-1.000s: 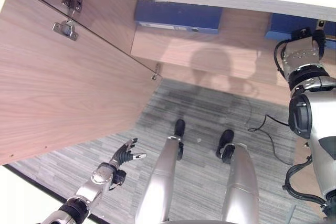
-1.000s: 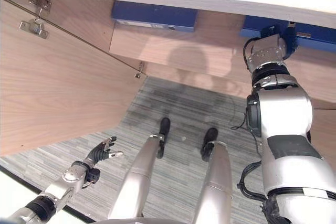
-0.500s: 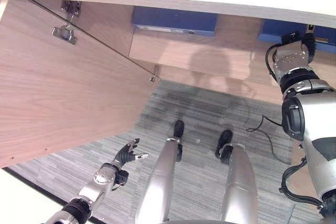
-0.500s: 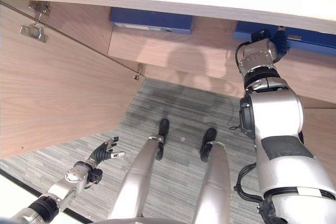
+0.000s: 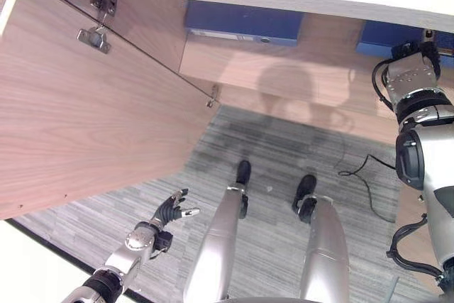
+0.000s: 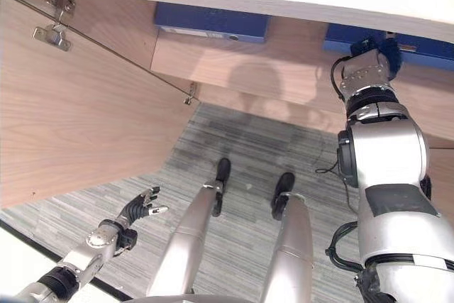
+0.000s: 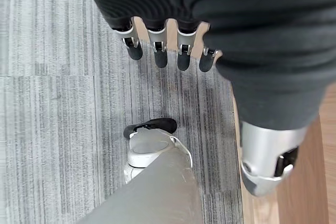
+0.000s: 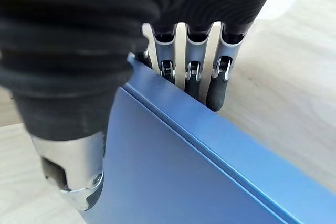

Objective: Put the empty folder in the office cabinet

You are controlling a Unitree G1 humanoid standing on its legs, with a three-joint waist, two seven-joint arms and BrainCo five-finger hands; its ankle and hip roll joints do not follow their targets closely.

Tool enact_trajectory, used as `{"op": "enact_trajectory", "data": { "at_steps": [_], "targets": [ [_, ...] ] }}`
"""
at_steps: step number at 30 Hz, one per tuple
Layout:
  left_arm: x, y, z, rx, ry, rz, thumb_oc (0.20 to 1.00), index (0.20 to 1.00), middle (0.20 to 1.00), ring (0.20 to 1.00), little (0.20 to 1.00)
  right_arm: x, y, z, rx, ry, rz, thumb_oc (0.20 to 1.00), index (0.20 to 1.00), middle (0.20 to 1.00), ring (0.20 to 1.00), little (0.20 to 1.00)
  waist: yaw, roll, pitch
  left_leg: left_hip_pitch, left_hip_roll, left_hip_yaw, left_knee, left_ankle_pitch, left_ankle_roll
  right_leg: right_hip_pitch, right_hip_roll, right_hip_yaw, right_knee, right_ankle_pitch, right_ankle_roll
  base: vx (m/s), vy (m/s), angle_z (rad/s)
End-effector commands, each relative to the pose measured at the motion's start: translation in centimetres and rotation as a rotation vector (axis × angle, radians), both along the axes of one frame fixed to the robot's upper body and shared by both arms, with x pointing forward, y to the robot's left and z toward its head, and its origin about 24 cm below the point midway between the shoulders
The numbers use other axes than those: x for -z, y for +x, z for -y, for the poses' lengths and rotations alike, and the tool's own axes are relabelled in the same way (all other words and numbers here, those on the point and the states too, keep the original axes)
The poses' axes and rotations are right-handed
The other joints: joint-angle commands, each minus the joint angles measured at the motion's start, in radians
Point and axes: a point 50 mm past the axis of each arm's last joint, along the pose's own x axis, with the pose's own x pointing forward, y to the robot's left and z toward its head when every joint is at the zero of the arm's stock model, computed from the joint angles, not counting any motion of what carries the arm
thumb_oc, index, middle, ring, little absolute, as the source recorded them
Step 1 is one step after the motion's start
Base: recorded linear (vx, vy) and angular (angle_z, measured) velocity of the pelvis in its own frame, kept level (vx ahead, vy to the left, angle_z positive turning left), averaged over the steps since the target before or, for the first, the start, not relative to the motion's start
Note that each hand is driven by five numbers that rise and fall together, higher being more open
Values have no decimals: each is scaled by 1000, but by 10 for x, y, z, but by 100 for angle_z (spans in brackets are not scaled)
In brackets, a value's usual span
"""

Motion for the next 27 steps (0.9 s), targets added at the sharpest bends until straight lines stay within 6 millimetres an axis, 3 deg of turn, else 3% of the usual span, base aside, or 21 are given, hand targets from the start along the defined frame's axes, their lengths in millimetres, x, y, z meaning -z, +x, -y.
{"op": "enact_trajectory", "data": {
  "at_steps": [1,2,5,6,7,9,10,11,17,20,21,23,27],
  "targets": [
    [-17,16,-13,-34,8,81,1000,1000,1000,1000,1000,-37,-13,28,52,-84,138,1000,1000,1000,1000,1000,19,-5,68,112,29,-7,-110,-87,-10,201,20,78,-40,-159,108,-31,13,3],
    [-18,17,-12,-32,2,89,1000,1000,1000,1000,1000,-29,-12,26,46,-63,124,1000,1000,1000,1000,1000,20,-5,69,120,28,-6,-118,-84,-10,211,20,78,-50,-154,110,-29,23,3],
    [-18,20,-8,-42,-11,92,1000,1000,1000,1000,1000,29,-6,12,27,72,34,1000,1000,1000,1000,1000,20,3,70,177,28,-5,-178,-57,-10,259,22,72,-101,-127,117,-69,61,3],
    [-12,20,-4,-62,-29,73,1000,1000,1000,1000,1000,87,-7,-10,30,233,-33,1000,1000,1000,1000,1000,21,7,67,221,29,2,-237,-10,-8,301,20,54,-162,-76,121,-133,87,3],
    [-11,20,-5,-62,-27,70,1000,1000,1000,1000,1000,89,-7,-11,31,235,-35,1000,1000,1000,1000,1000,20,7,66,226,29,1,-242,-7,-8,307,21,52,-167,-74,121,-115,94,-5],
    [-6,17,-3,-84,-48,56,1000,1000,1000,1000,1000,115,-10,-22,38,314,-53,1000,1000,1000,1000,1000,19,5,58,266,29,1,-272,5,-9,348,17,44,-201,-60,126,3,34,-4],
    [-6,17,-3,-84,-47,54,1000,1000,1000,1000,1000,116,-10,-22,38,315,-54,1000,1000,1000,1000,1000,19,5,58,271,29,0,-276,6,-9,353,17,43,-205,-58,126,0,0,0],
    [-2,14,-4,-104,-55,38,1000,1000,1000,1000,1000,130,-13,-25,37,327,-72,1000,1000,1000,1000,1000,20,2,51,302,28,-3,-298,9,-9,380,15,40,-231,-48,130,0,0,0],
    [7,6,-7,-134,-71,1,1000,1000,1000,1000,1000,144,-17,-26,5,294,-50,1000,1000,1000,1000,1000,20,-6,43,359,33,-7,-346,26,-9,447,5,23,-290,-20,141,3,8,3],
    [13,0,-12,-154,-70,-25,1000,1000,1000,1000,1000,152,-24,-17,0,269,-28,1000,1000,1000,1000,1000,18,-11,41,390,34,-11,-360,30,-8,479,1,19,-314,-4,147,5,13,7],
    [16,-4,-19,-165,-61,-43,1000,1000,1000,1000,1000,147,-30,1,28,243,-7,1000,1000,1000,1000,1000,20,-18,37,407,35,-13,-367,29,-9,506,-1,14,-336,-3,149,6,-7,10],
    [18,-8,-21,-164,-49,-58,1000,1000,1000,1000,1000,151,-38,14,48,226,-13,1000,1000,1000,1000,1000,24,-21,32,415,33,-14,-372,32,-8,524,-7,8,-352,8,154,0,8,8],
    [23,-15,-28,-182,-41,-83,1000,1000,1000,1000,1000,171,-51,21,58,214,-29,1000,1000,1000,1000,1000,21,-28,18,446,36,-12,-402,41,-8,558,-10,2,-390,24,162,4,26,4]
  ]
}}
